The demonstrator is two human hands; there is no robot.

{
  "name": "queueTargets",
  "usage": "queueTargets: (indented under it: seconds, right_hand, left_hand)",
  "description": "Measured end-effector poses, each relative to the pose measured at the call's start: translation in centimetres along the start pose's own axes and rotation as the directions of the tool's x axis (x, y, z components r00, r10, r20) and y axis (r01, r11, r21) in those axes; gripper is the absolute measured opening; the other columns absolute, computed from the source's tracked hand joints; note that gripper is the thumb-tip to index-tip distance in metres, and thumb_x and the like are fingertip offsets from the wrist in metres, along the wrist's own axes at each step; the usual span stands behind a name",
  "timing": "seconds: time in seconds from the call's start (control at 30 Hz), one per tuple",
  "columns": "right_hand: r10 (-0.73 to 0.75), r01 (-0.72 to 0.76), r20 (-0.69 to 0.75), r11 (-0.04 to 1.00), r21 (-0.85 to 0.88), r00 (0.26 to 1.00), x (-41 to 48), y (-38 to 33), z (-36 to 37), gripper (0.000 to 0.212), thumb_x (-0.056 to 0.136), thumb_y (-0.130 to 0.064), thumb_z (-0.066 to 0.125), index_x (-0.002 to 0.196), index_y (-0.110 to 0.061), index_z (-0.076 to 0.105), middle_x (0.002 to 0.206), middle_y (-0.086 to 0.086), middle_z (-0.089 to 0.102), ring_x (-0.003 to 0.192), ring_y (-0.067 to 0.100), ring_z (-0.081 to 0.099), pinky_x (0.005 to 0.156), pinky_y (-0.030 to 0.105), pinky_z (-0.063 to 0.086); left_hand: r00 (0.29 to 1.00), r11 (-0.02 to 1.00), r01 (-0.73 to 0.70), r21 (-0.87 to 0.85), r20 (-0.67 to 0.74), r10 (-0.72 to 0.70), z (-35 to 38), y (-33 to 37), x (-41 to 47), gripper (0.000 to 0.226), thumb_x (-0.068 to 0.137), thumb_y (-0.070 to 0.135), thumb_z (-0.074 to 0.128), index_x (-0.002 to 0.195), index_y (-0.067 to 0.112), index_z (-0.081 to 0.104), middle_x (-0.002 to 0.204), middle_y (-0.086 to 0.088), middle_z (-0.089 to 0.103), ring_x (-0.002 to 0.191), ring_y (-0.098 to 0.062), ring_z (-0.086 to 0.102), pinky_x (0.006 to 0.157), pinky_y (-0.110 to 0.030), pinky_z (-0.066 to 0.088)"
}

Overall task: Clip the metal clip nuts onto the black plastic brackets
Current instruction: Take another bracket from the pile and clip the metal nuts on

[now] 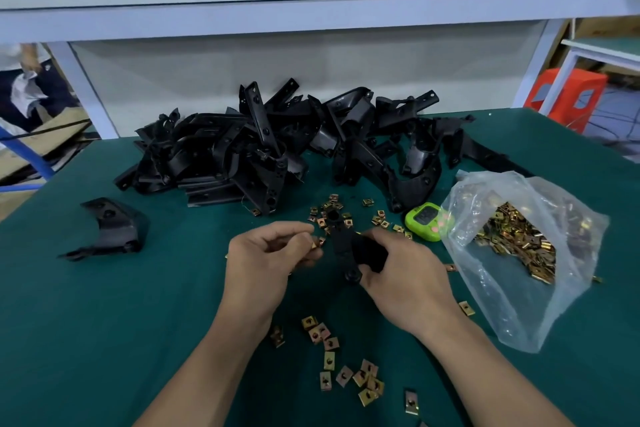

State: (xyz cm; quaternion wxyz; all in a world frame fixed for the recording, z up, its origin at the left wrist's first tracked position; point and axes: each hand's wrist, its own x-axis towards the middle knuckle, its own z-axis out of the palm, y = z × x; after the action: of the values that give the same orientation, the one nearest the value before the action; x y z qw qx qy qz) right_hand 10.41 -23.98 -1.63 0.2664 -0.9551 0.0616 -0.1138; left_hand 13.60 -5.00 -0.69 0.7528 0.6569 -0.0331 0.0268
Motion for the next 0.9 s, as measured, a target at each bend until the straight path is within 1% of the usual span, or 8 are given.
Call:
queueTargets:
  seconds: [0.1,0.17,0.23,0.3,0.43,0.57,0.73,0.9]
  right_hand:
    - [-0.003,0.002,0.005,1.0,0.002,1.0,-0.1,0.0,0.0,0.033,0.083,-0.036,0.065,0.116,-0.037,0.063,0.098,-0.013,0.07,0.093,0.018,0.064,0.074,0.035,0.053]
    - [-0.001,0.001,0.011,1.0,0.003,1.0,-0.1,0.0,-0.1,0.034,0.083,-0.036,0.065,0.117,-0.037,0.063,0.099,-0.013,0.071,0.094,0.019,0.064,0.075,0.035,0.054]
    - [-0.003,0.003,0.011,1.0,-0.003,1.0,-0.2,-0.1,-0.1,0.033,0.083,-0.036,0.066,0.116,-0.036,0.063,0.098,-0.013,0.07,0.093,0.019,0.064,0.076,0.035,0.055]
    - [-0.005,0.005,0.005,1.0,-0.012,1.0,-0.2,-0.2,-0.1,0.029,0.083,-0.035,0.066,0.112,-0.036,0.062,0.095,-0.013,0.069,0.09,0.019,0.064,0.074,0.036,0.055]
    - [-0.004,0.003,-0.013,1.0,-0.026,1.0,-0.4,-0.4,-0.1,0.027,0.081,-0.034,0.068,0.107,-0.037,0.06,0.092,-0.012,0.068,0.087,0.02,0.064,0.071,0.036,0.054]
    - [0.001,-0.002,-0.02,0.999,-0.036,1.0,-0.5,-0.4,-0.1,0.029,0.08,-0.035,0.068,0.108,-0.037,0.061,0.092,-0.012,0.069,0.088,0.021,0.065,0.071,0.037,0.054]
    - [0.025,-0.025,-0.018,1.0,-0.016,1.0,-0.5,-0.4,-0.2,0.03,0.08,-0.034,0.07,0.109,-0.039,0.062,0.092,-0.012,0.07,0.089,0.021,0.065,0.069,0.035,0.052]
    - [0.078,-0.078,-0.02,0.997,-0.011,0.997,-0.3,-0.4,-0.5,0.034,0.08,-0.034,0.072,0.111,-0.043,0.063,0.092,-0.014,0.07,0.089,0.021,0.064,0.064,0.03,0.041]
  left_hand:
    - [0.998,0.996,0.051,-0.077,0.05,-0.047,0.1,0.1,-0.1,0.019,0.088,-0.001,0.073,0.085,0.015,0.083,0.082,-0.015,0.078,0.071,-0.023,0.076,0.064,-0.025,0.06]
    - [0.996,0.991,0.077,-0.111,0.062,-0.071,0.1,0.1,-0.1,0.01,0.082,0.006,0.078,0.086,0.014,0.084,0.084,-0.015,0.078,0.073,-0.022,0.076,0.066,-0.026,0.061]
    - [0.995,0.99,0.089,-0.108,0.064,-0.082,0.0,0.0,0.0,0.013,0.072,0.013,0.082,0.085,0.013,0.084,0.088,-0.013,0.079,0.079,-0.02,0.076,0.069,-0.025,0.061]
    - [0.993,0.989,0.101,-0.11,0.074,-0.093,-0.1,-0.1,0.2,0.012,0.075,0.006,0.081,0.085,0.013,0.084,0.089,-0.012,0.079,0.084,-0.018,0.076,0.071,-0.024,0.06]
    - [0.99,0.989,0.111,-0.099,0.103,-0.1,-0.1,-0.1,0.2,0.036,0.086,-0.013,0.07,0.089,0.02,0.085,0.092,-0.011,0.079,0.091,-0.018,0.077,0.07,-0.022,0.059]
    - [0.986,0.986,0.135,-0.096,0.111,-0.124,-0.1,0.4,0.0,0.032,0.085,-0.005,0.073,0.089,0.024,0.085,0.091,-0.007,0.08,0.084,-0.018,0.077,0.066,-0.022,0.059]
    - [0.974,0.978,0.172,-0.116,0.166,-0.152,0.0,0.8,-0.3,0.022,0.069,0.016,0.08,0.088,0.026,0.085,0.083,-0.008,0.078,0.073,-0.016,0.075,0.063,-0.022,0.059]
    - [0.971,0.986,0.164,-0.019,0.18,-0.158,0.0,0.7,-0.3,0.026,0.081,0.0,0.079,0.089,0.023,0.085,0.082,-0.008,0.078,0.076,-0.016,0.075,0.066,-0.022,0.058]
